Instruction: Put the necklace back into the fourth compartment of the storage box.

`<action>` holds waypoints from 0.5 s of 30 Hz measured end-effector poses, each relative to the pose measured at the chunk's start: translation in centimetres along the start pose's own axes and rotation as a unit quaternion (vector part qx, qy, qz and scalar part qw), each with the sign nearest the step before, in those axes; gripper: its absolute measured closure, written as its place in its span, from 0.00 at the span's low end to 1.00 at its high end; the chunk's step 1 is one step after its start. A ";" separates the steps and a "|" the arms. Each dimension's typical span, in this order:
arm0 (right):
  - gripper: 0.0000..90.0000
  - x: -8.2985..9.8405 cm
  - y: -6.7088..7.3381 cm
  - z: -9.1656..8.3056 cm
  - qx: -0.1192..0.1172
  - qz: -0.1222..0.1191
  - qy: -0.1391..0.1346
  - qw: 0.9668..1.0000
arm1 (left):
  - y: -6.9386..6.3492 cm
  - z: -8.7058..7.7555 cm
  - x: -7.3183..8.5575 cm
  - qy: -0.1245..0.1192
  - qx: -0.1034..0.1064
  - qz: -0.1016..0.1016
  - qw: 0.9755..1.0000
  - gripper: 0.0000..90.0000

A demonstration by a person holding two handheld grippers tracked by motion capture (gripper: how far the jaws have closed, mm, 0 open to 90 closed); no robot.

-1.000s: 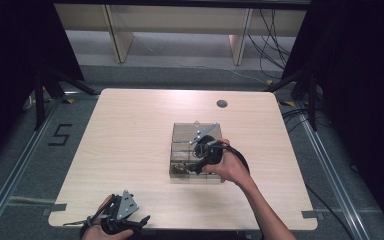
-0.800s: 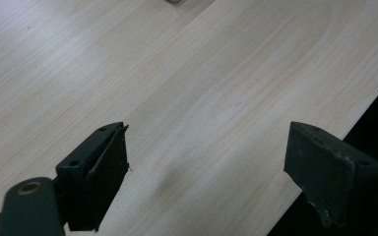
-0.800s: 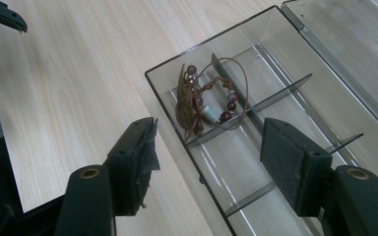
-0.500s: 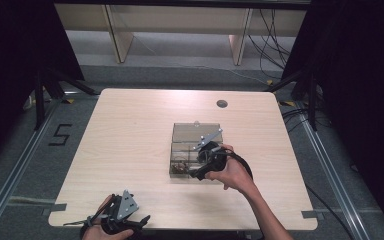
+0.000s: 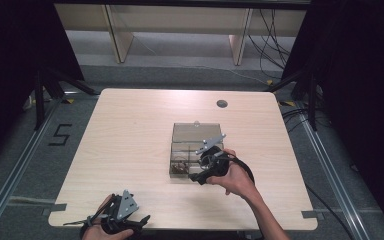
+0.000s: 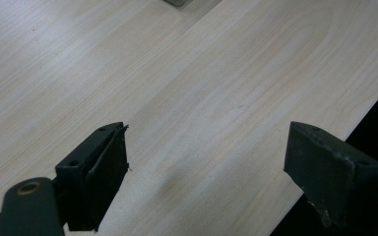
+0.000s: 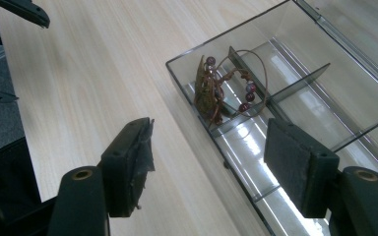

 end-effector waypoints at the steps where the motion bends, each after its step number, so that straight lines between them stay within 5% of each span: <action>1: 0.40 0.0 0.0 0.0 0.000 0.000 0.000 1.000 | 0.0 0.0 0.0 0.000 0.000 -0.001 1.000 0.18; 2: 0.40 0.1 0.1 -0.2 -0.003 -0.005 0.004 1.000 | -0.2 0.1 0.0 -0.005 0.004 -0.015 1.000 0.18; 15: 0.40 0.7 1.0 0.1 -0.010 -0.017 -0.011 1.000 | -0.1 -0.1 0.0 -0.002 0.000 -0.009 1.000 0.18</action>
Point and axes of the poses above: each handheld gripper's, and its own axes: z roughly forward along the jaws, x roughly out of its underside, y roughly to its left, the point moved 5 cm from there along z, roughly forward along the jaws, and after that the axes turned 7 degrees about y, right-handed, at the moved point
